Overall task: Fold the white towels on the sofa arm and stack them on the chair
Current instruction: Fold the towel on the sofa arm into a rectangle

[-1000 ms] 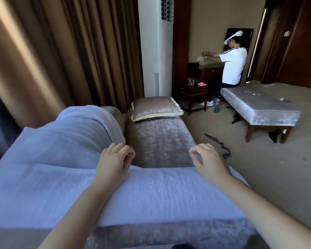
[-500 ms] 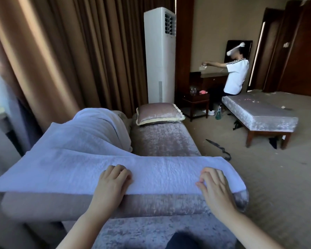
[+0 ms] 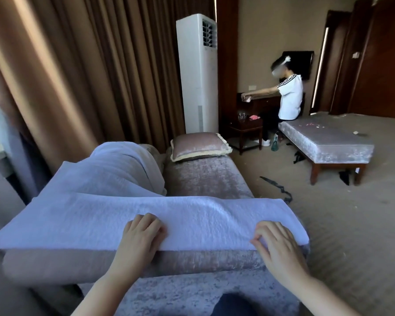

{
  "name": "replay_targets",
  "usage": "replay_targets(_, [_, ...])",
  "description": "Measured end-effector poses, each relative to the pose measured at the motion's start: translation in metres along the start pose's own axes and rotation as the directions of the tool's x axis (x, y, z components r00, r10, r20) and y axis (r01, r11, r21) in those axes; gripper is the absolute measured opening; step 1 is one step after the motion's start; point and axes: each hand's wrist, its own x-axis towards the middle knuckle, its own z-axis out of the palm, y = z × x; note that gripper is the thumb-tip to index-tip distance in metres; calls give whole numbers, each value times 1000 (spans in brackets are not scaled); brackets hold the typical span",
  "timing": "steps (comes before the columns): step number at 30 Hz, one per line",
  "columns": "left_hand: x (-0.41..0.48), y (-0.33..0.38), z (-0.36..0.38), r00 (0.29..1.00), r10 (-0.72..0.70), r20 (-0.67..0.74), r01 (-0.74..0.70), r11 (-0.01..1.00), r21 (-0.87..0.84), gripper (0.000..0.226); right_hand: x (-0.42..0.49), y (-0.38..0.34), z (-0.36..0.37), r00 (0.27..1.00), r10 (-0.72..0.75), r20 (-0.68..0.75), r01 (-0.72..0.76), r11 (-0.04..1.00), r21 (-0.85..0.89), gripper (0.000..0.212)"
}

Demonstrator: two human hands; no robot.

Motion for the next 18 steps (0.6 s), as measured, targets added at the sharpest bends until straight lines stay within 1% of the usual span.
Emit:
replay_targets(2, [8, 3, -6, 1000, -5, 24, 6, 1000, -29, 13, 11, 10, -2, 999, 37, -19, -38, 999, -18, 25])
replay_targets(4, [21, 3, -9, 1000, -12, 23, 13, 999, -40, 18, 23, 25, 0, 996, 85, -26, -87, 990, -111, 36])
replay_targets(7, [48, 2, -5, 997, -46, 60, 48, 999, -25, 33, 39, 46, 0, 957, 284, 52, -269, 944, -191, 41])
replay_targets(8, [57, 2, -2, 991, -64, 114, 65, 998, -7, 42, 40, 51, 0, 942, 329, 70, -308, 926, -217, 41])
replay_targets(9, [67, 2, 2, 977, -92, 194, 90, 996, 18, 53, 38, 54, 0, 943, 331, 39, -311, 916, -254, 43])
replay_targets(10, [75, 1, 7, 952, -127, 279, 118, 992, 49, 62, 35, 55, 0, 951, 310, 3, -296, 908, -296, 46])
replay_targets(11, [83, -1, 12, 917, -171, 362, 151, 985, 84, 64, 32, 53, -2, 957, 290, -20, -280, 899, -337, 47])
replay_targets(13, [97, -8, 24, 861, -242, 448, 199, 970, 140, 47, 30, 48, -3, 958, 286, -27, -272, 874, -402, 45])
replay_targets(14, [103, -9, 27, 850, -262, 457, 221, 965, 143, 37, 34, 47, -3, 955, 295, -26, -278, 862, -425, 45])
replay_targets(16, [114, -12, 32, 865, -256, 432, 213, 966, 146, 26, 52, 52, -2, 952, 302, -47, -291, 852, -434, 45])
replay_targets(18, [124, -17, 37, 859, -241, 452, 198, 970, 141, 23, 76, 59, 6, 963, 263, -60, -264, 875, -405, 45])
